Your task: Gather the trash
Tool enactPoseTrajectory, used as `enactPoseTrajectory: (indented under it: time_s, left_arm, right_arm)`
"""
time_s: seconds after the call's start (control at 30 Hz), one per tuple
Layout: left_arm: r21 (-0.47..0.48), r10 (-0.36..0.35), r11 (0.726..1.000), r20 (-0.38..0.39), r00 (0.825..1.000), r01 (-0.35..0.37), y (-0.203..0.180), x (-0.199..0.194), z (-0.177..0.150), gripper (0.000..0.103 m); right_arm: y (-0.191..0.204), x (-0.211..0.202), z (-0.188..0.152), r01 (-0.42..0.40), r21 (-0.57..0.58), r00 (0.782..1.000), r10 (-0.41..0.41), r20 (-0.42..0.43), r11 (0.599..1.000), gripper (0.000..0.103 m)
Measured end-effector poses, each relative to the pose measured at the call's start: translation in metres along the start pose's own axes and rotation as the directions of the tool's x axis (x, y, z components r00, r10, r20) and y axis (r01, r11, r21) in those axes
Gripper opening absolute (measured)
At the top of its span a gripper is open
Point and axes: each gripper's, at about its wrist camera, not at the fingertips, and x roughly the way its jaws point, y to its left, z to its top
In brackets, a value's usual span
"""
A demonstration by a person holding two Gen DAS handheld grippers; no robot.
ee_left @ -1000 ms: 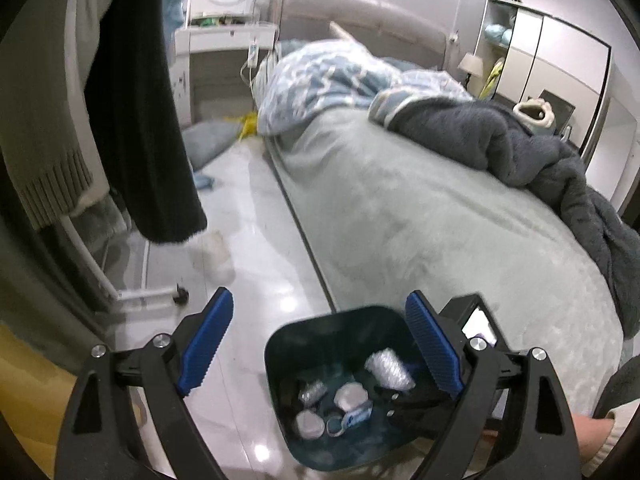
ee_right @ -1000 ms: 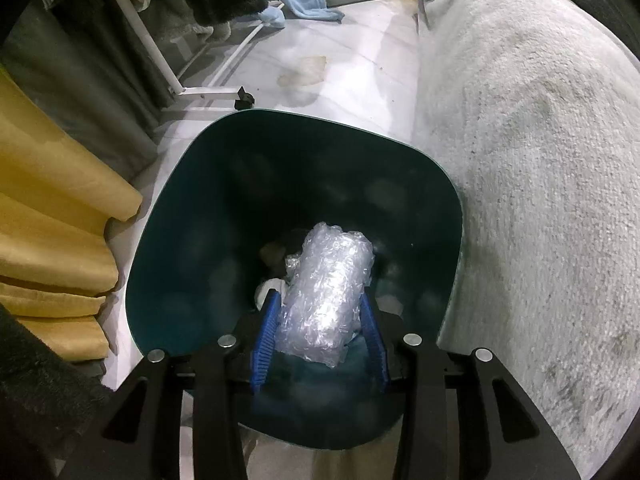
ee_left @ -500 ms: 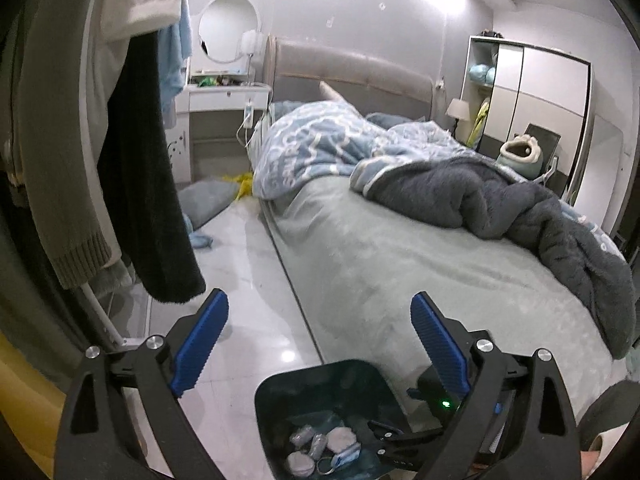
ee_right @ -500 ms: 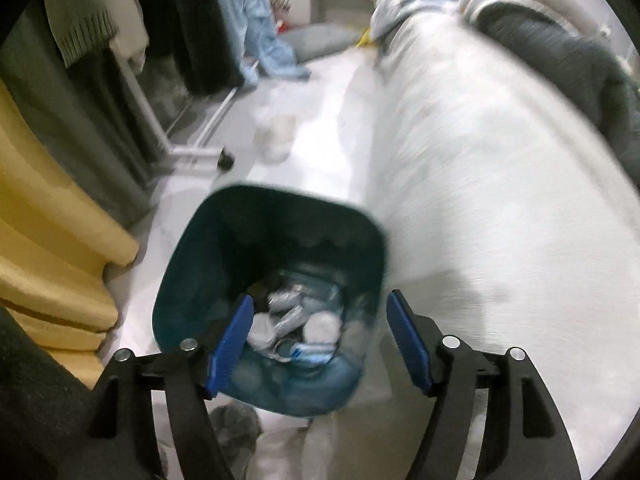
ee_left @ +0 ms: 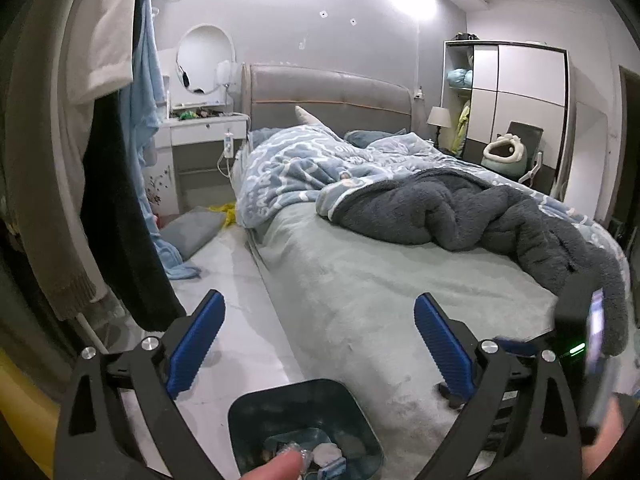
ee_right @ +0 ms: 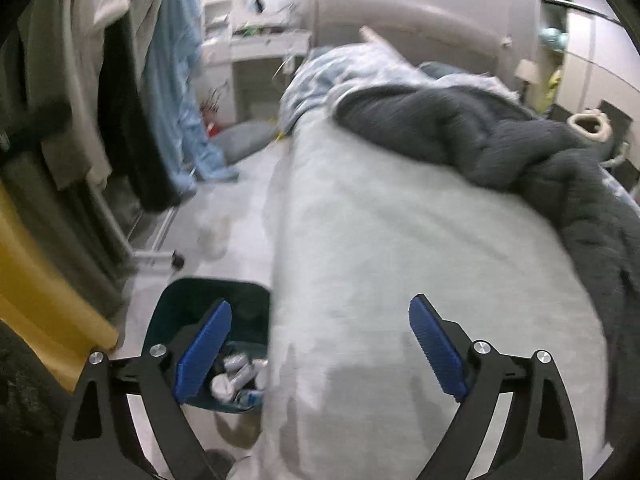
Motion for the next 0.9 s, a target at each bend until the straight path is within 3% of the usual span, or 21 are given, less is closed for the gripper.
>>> enactPoseTrajectory:
  time_s: [0.23, 0.5, 0.73, 0.9]
  left_arm:
    - [0.021, -0.048, 0.999, 0.006, 0.999, 0.048, -0.033, -0.013, -0.005, 0.1]
    - [0.093, -0.057, 0.994, 0.032, 0.998, 0.053, -0.062, -0.036, -0.02, 0.1]
    - [0.112, -0.031, 0.993, 0.019, 0.999, 0.029, -0.073, -0.045, -0.034, 0.1]
    - [0.11, -0.012, 0.994, -0.007, 1.0, 0.013, -0.072, -0.044, -0.043, 0.1]
  right_arm:
    - [-0.049, -0.068, -0.021, 0.089, 0.091, 0.986, -0.101, 0.136, 0.992, 0.099]
    - [-0.077, -0.125, -0.054, 0.13, 0.175, 0.963, -0.166, 0.211, 0.976, 0.1]
    - [-0.083, -0.149, -0.089, 0.134, 0.183, 0.96, -0.173, 0.221, 0.974, 0.1]
    - [-0.085, -0.155, -0.095, 0.07, 0.227, 0.96, -0.127, 0.249, 0.971, 0.1]
